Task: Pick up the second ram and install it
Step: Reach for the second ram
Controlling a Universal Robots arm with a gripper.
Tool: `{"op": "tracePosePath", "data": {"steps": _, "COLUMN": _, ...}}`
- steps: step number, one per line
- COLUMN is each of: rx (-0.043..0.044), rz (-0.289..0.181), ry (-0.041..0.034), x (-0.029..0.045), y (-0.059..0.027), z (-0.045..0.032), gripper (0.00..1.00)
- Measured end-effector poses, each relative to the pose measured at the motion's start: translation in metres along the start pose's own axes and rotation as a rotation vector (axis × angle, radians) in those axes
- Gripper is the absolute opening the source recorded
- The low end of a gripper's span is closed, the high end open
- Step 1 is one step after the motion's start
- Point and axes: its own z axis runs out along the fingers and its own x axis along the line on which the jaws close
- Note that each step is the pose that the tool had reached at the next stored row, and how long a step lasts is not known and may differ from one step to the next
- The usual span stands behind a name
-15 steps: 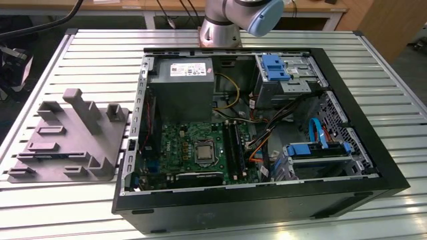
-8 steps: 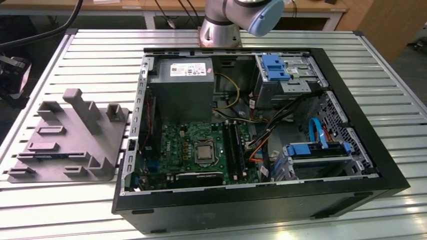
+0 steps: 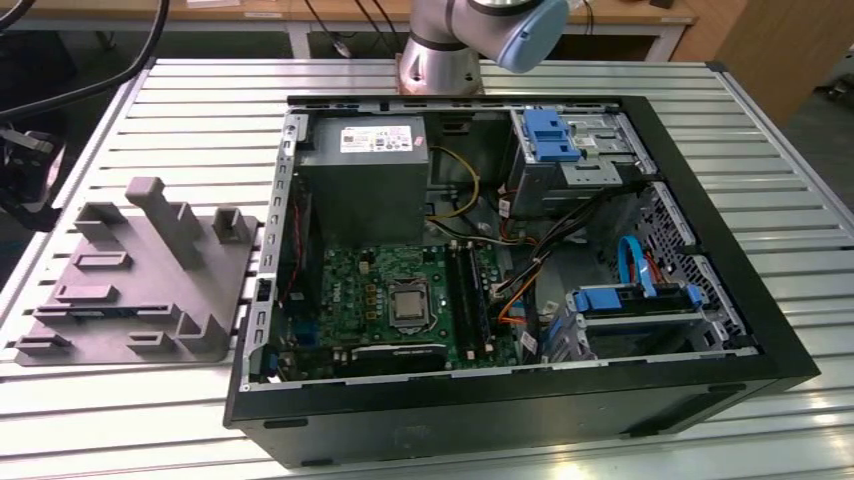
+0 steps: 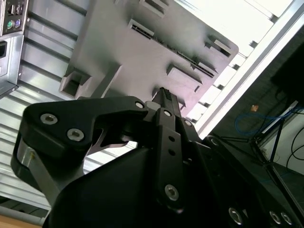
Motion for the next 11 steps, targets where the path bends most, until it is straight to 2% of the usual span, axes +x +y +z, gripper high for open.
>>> {"op": "tracePosePath", "data": {"steps": 4, "rx": -0.0001, "rz": -0.001, "ry": 0.0000, "x": 0.0007, "y": -0.0033, "z": 0.0044, "gripper": 0.10}}
{"op": "tracePosePath", "data": {"steps": 11, "rx": -0.0002, "rz": -0.002, "ry": 0.0000, "x": 0.0015, "y": -0.0074, "z": 0.0075, "gripper": 0.10}}
